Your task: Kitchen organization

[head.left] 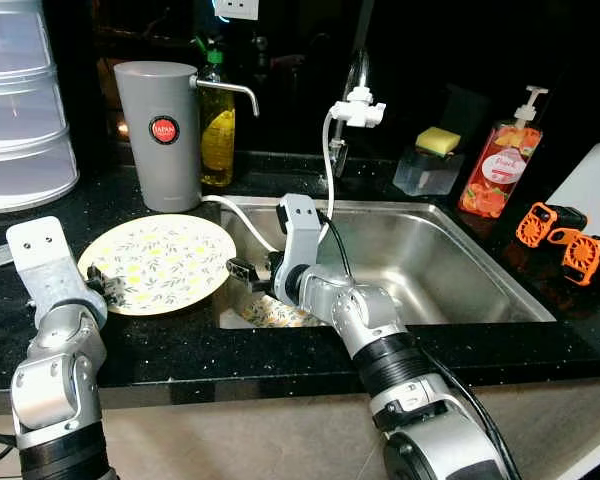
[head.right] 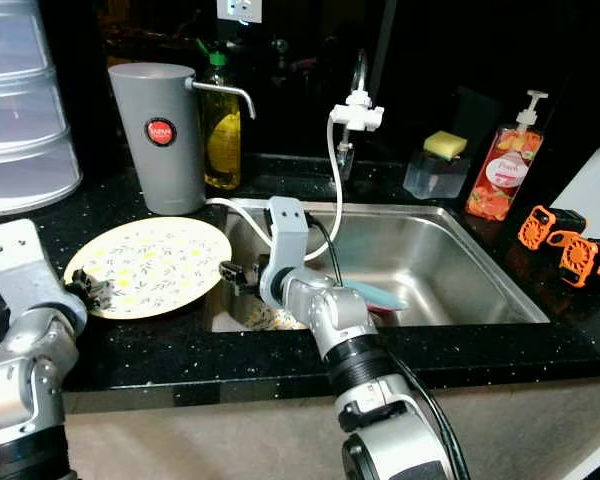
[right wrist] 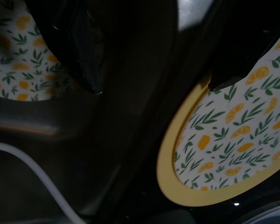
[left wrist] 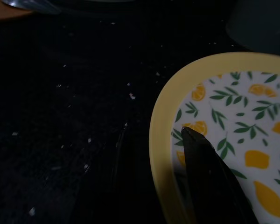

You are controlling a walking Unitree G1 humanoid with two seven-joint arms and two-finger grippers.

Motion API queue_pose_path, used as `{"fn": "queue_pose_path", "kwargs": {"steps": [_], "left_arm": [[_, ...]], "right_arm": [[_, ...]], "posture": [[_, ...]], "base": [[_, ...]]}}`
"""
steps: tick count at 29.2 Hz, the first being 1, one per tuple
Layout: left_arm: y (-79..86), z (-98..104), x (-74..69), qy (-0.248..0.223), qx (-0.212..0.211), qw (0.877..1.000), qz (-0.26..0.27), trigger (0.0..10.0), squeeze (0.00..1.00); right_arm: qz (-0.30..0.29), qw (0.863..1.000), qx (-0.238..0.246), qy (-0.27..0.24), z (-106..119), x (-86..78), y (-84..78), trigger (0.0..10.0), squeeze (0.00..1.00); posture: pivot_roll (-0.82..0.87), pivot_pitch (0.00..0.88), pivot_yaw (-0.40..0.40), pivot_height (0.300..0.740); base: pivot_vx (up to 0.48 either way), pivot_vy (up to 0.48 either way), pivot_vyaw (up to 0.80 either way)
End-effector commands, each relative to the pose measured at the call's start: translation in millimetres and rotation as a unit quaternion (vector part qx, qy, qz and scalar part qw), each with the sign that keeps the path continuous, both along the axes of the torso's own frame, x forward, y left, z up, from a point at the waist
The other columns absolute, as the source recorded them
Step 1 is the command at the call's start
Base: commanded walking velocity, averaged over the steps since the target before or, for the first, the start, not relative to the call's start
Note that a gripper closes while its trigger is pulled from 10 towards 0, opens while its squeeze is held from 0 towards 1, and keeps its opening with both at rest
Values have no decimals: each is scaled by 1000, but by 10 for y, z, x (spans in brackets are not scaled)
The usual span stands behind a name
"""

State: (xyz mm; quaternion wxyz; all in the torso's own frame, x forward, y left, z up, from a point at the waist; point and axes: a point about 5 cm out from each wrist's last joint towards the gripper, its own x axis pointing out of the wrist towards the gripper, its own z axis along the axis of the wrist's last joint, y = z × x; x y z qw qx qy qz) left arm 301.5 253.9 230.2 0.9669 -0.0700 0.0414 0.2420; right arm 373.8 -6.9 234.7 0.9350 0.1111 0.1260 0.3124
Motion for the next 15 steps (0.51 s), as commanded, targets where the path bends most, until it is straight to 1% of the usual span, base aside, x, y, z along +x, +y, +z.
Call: {"fn": "queue_pose_path", "kwargs": {"steps": [1,2,3,4,5,6,8,9,11,12,15], "left_arm": [[18,-241,16,64,-8,998,4,10000,0],[16,-243,18,64,-8,998,4,10000,0],[13,-245,21,65,-8,998,3,10000,0],[13,-245,21,65,-8,998,3,10000,0],[11,-247,23,65,-8,998,2,10000,0],[3,-244,33,64,-8,998,0,10000,0],[-3,-237,41,64,-8,998,-1,10000,0],[-3,-237,41,64,-8,998,-1,10000,0],[-12,-207,59,58,-8,998,-4,10000,0],[-25,-170,76,50,-9,999,-7,10000,0],[-34,-143,87,44,-9,999,-9,10000,0]], "right_arm": [[0,1000,12,-8,105,-1,64,10000,0],[-1,1000,25,-16,168,1,58,10000,0],[18,998,48,-44,307,-31,82,10000,0],[18,998,48,-44,307,-31,82,10000,0],[33,995,63,-64,402,-60,100,10000,0],[78,990,84,-88,563,-156,187,10000,0],[116,985,85,-94,621,-235,266,10000,0],[116,985,85,-94,621,-235,266,10000,0],[143,981,83,-98,636,-303,352,10000,0],[150,980,83,-101,637,-322,390,10000,0],[154,979,82,-104,638,-334,414,10000,0]], "posture": [[159,73,-109,740],[159,73,-109,740],[150,73,-104,740],[150,73,-104,740],[150,73,-104,740],[144,73,-101,740],[144,73,-101,740],[144,73,-101,740],[141,71,-98,740],[140,71,-99,740],[140,71,-99,740]], "base": [[0,0,0],[0,0,0],[0,0,0],[0,0,0],[0,0,0],[0,0,0],[0,0,0],[0,0,0],[0,0,0],[0,0,0],[0,0,0]]}}
